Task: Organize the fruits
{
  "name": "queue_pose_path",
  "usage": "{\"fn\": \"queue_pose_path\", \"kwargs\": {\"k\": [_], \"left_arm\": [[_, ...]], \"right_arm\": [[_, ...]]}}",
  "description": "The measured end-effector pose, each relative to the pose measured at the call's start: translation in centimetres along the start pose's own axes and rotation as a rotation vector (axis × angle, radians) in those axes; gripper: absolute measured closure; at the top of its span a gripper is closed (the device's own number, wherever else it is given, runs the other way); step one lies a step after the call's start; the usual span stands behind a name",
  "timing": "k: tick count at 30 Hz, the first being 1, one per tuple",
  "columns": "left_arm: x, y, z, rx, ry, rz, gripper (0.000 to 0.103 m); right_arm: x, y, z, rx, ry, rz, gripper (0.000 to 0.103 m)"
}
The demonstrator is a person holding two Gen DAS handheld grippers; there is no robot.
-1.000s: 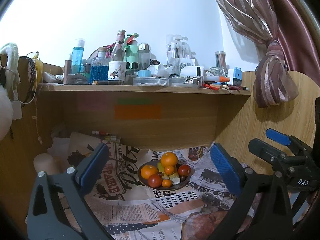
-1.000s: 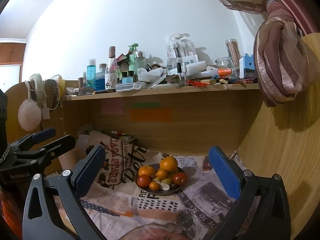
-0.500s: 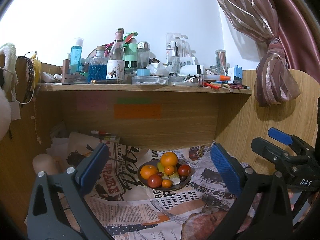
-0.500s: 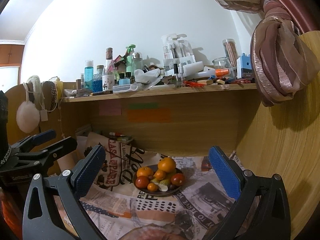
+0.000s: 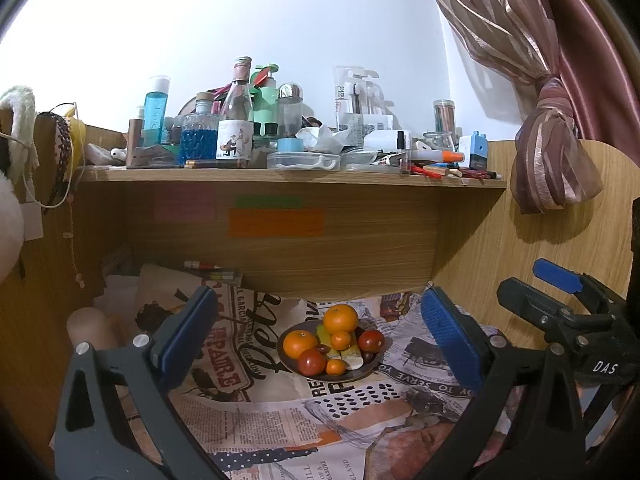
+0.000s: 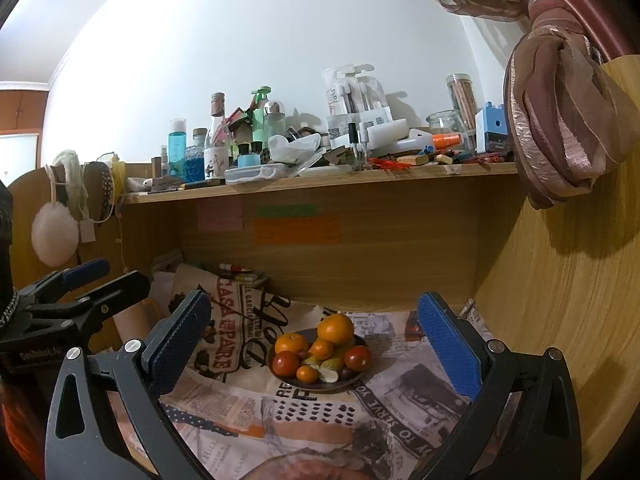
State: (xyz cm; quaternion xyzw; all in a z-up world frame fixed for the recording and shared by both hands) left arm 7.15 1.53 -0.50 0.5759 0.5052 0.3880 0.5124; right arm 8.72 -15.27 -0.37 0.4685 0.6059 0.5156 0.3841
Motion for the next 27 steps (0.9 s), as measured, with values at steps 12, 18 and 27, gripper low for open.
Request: {"fn": "queue_pose_path", "kwargs": {"k": [12, 18, 27], "left_arm": [[0.06, -0.29, -0.05, 0.013, -0.006, -0.001, 0.000], [0.05, -0.35, 0.04, 0.019, -0.011, -0.001, 0.000], [-0.04, -0.75, 0.60, 0.025, -0.017, -0.003, 0.000]], "right_arm": [[0.36, -0.05, 0.10, 0.002, 0.011, 0.005, 0.000], [0.54, 0.04, 0.06, -0.002, 0.010, 0.000, 0.000], [0.69, 0.01, 0.75, 0.009, 0.008, -0.003, 0.000]]}}
Point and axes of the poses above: each gripper's, at about its wrist camera, not at the fingertips, and z roughly the way its jaws point, x to its left, y to its top, the point moved 6 cm from there along z, roughly the way its jaws point, and after that the axes turned 7 degrees about -y, right-handed, at the moved point
